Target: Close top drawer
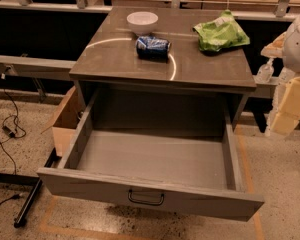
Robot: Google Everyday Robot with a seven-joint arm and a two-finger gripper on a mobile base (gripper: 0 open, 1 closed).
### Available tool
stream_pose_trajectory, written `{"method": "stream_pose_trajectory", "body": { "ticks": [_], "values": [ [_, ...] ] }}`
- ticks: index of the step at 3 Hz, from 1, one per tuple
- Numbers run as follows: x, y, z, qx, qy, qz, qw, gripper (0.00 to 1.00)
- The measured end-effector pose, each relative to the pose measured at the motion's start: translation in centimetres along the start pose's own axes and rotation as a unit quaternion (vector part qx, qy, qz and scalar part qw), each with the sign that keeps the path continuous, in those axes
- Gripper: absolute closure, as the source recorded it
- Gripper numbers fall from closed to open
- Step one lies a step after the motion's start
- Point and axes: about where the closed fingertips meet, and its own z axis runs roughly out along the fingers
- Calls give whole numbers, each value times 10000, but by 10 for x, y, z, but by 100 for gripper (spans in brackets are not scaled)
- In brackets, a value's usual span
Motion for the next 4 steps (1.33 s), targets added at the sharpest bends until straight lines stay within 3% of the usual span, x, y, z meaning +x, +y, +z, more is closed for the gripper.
{"method": "stream_pose_trajectory", "body": {
  "ticks": [1,2,4],
  "values": [
    [0,0,0,10,-3,-1,10000,1],
    [-1,-1,-3,57,-17,-5,10000,21],
    [30,18,20,338,-287,98,9990,67]
  ]
}}
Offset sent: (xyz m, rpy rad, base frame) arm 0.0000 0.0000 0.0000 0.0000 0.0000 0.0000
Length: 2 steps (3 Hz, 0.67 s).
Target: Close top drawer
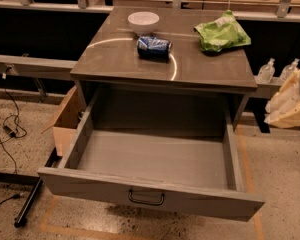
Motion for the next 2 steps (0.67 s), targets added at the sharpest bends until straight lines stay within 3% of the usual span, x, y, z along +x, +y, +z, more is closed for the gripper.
{"method": "stream_pose_trajectory", "body": {
  "ticks": [1,2],
  "values": [
    [30,29,30,116,-389,89,9991,91],
    [47,52,67,238,-849,66,9961,100]
  ]
}}
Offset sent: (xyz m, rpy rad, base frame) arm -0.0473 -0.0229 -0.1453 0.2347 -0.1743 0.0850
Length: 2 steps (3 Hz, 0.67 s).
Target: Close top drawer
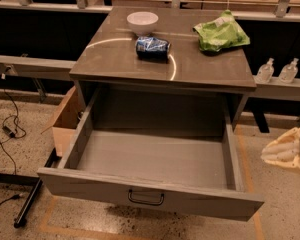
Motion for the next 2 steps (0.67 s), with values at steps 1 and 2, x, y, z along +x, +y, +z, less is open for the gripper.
{"method": "stream_pose_trajectory", "body": {
  "ticks": [1,2],
  "values": [
    [6,22,31,-24,-411,-143,9991,100],
    [4,24,33,-18,-469,-266,9985,100]
  ]
}}
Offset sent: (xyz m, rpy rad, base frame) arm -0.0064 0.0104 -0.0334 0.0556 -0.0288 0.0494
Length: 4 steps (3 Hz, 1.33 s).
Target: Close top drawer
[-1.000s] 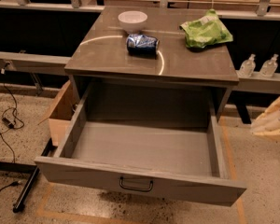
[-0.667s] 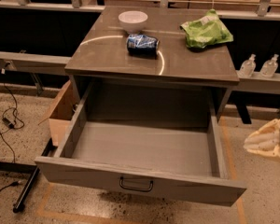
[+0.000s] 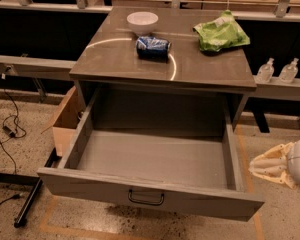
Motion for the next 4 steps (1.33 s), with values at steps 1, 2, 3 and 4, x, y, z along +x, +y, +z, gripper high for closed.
{"method": "stream_pose_trajectory", "body": {
  "ticks": [1,2,3,4],
  "values": [
    [9,18,5,-18,152,238,9996,100],
    [17,54,19,-100,129,436,9989,100],
    [17,87,39,-99,-55,428,9990,100],
    [12,110,64,-23,-274,300,9992,100]
  ]
}}
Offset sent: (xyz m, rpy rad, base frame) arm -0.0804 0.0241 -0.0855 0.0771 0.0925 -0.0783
